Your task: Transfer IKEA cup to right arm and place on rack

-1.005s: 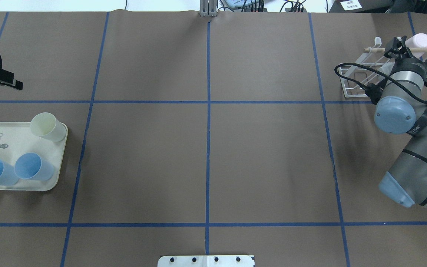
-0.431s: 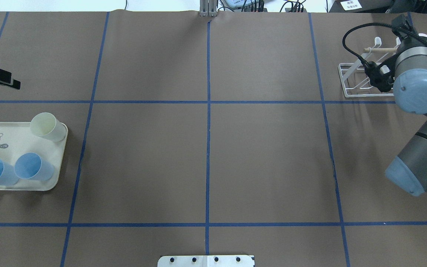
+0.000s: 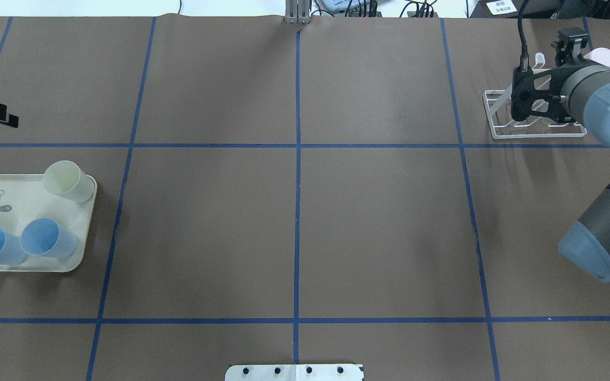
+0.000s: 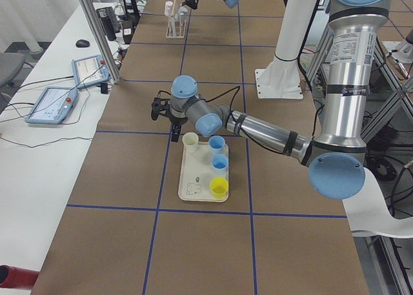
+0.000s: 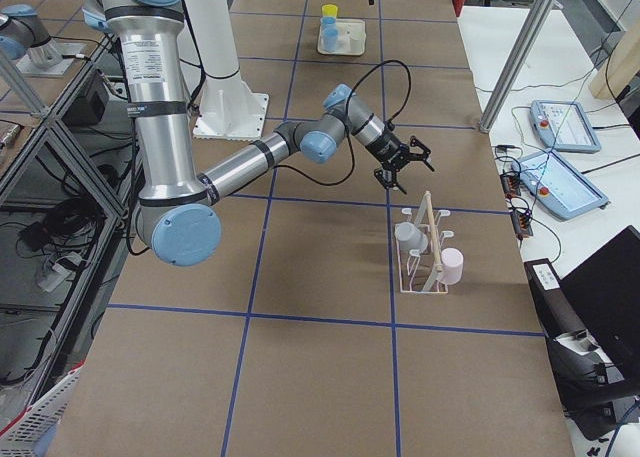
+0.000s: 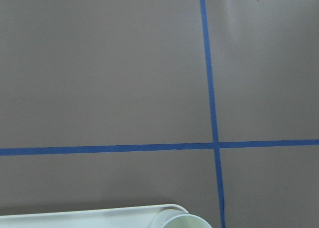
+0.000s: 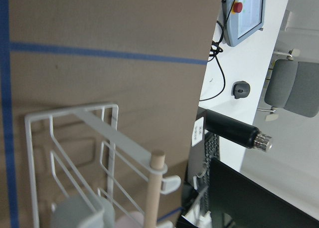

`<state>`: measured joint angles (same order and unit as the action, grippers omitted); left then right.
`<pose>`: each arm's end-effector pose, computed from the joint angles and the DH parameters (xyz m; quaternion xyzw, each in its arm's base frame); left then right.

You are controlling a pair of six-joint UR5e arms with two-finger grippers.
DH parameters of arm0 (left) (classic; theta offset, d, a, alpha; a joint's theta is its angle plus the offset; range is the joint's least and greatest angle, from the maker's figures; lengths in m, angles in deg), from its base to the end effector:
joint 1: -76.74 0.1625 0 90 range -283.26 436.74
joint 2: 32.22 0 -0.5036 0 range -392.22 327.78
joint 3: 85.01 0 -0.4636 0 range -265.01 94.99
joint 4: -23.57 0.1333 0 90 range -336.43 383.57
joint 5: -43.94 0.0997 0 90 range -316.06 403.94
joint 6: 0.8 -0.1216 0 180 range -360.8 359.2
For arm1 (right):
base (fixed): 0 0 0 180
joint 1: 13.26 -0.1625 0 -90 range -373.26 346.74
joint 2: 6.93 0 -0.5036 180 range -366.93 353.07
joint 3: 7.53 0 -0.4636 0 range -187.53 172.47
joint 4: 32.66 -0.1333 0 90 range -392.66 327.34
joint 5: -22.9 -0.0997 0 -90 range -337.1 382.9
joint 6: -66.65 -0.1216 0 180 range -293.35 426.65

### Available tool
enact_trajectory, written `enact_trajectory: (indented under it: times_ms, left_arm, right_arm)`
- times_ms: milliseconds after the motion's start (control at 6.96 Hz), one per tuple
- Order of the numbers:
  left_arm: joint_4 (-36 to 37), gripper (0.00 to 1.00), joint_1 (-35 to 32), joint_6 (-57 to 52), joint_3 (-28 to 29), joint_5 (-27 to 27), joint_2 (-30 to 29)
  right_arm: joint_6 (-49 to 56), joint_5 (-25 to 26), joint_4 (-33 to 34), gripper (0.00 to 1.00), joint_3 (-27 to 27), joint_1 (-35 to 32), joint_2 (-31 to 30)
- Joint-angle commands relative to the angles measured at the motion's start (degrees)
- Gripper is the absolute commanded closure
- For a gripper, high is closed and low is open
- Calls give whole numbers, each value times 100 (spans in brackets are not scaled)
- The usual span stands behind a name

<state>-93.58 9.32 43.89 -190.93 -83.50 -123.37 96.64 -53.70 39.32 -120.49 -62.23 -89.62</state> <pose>0.1725 -0.5695 0.5296 0.1321 0.4450 -0.0497 0.8843 -0.2846 -0.5730 0.4326 0.4146 0.0669 -0.4876 0.7654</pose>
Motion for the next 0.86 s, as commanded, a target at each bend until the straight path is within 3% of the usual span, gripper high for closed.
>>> enact_trajectory:
  times_ms: [0,287,431,574,718]
  left_arm:
    - [-1,0,209,4,-17,150,45]
    - [-10,0,753,65,-25,622,19]
    - [-105,0,956,101,-17,668,10]
    - [-150,0,1010,92,18,677,53]
    - [-159,0,1037,66,106,686,132]
  right_arm:
    - [-3447,-1247,-61,0,-270,10,313]
    - [-5985,-1348,26,0,-288,623,1015]
    - [-6100,-1758,62,0,-227,843,1106]
    - [-6197,-2675,453,0,-296,767,1202]
    - [-6189,-2806,1206,0,-236,766,1508]
